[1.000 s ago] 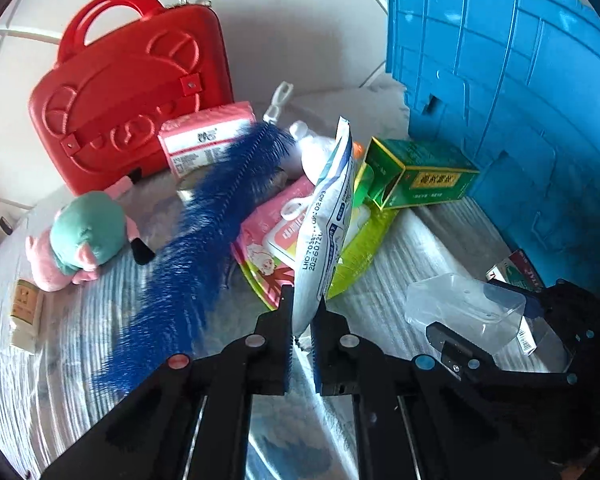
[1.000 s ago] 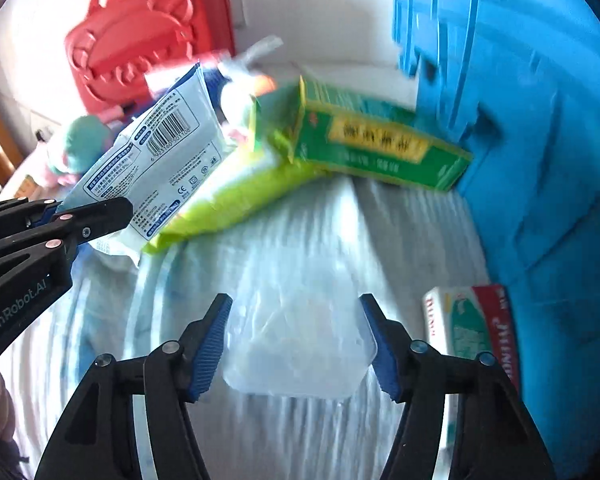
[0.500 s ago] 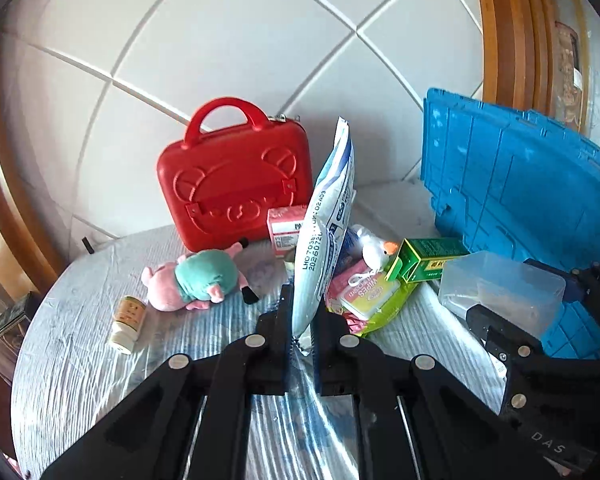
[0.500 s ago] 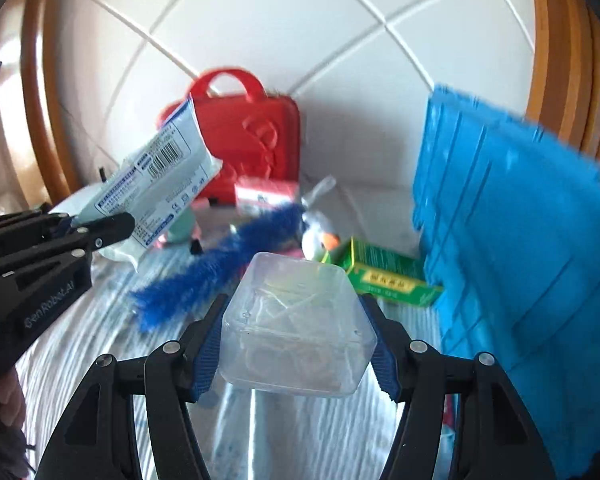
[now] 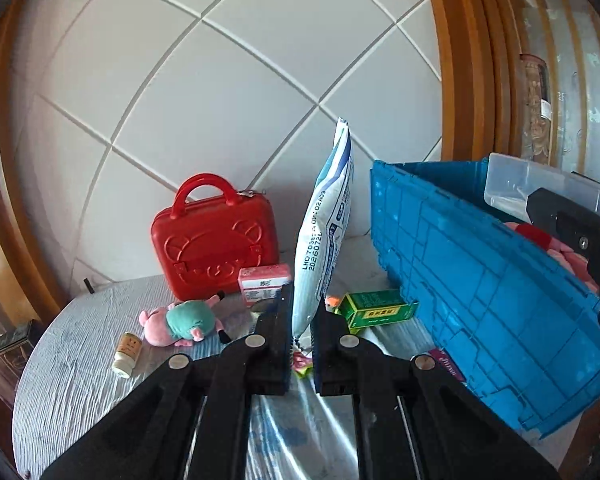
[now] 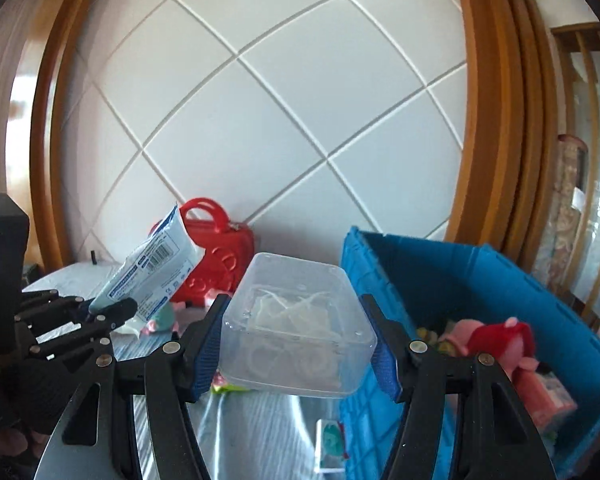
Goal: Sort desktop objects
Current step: 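Lift and carry the wipes packet and clear box over the crate, then open both tools to drop the packet and clear box into the crate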
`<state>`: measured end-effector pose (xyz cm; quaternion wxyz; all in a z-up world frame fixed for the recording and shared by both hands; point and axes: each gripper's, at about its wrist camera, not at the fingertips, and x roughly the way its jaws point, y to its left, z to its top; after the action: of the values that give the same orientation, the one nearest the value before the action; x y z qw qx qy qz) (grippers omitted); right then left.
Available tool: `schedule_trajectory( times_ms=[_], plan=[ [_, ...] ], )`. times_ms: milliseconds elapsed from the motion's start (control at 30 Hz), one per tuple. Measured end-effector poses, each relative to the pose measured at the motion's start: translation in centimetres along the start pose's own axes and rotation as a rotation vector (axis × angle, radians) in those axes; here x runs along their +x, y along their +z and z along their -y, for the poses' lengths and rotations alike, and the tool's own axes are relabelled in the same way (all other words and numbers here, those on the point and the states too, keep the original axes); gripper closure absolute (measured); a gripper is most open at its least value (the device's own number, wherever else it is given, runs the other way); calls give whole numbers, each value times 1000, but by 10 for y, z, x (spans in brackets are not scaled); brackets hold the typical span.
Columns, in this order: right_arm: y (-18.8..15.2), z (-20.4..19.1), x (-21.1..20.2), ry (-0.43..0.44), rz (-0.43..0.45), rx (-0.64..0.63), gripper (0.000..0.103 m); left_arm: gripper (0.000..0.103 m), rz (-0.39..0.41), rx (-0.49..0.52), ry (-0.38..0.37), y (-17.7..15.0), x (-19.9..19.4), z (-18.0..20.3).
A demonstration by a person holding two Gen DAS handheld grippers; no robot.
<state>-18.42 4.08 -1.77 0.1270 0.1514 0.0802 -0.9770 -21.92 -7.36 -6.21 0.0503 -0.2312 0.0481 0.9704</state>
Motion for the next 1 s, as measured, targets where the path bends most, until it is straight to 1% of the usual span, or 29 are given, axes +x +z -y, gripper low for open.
schedule_trajectory(
  times_ms=[167,300,400,533,633,767,833,1000],
  plan=[
    [9,58,-33,-96,46,42,40,96,33,45,-93,29,-6,65],
    [7,112,-53,-177,67,88,40,96,45,93,-168,50,-9,124],
    [1,153,-61,-225,62,120,40,96,18,122,-223,61,-10,169],
    [-14,201,-65,-262,32,166,40,96,-53,145,-293,66,-6,221],
    [-30,230,-63,-269,-2,190,40,96,-100,177,-309,60,-2,253],
    [-48,259,-60,-264,-33,218,40,96,-138,196,-305,53,8,276],
    [-53,269,-58,-261,-42,226,40,96,-150,201,-295,51,11,281],
    [-58,289,-55,-249,-50,242,40,96,-147,202,-263,55,10,282]
  ],
)
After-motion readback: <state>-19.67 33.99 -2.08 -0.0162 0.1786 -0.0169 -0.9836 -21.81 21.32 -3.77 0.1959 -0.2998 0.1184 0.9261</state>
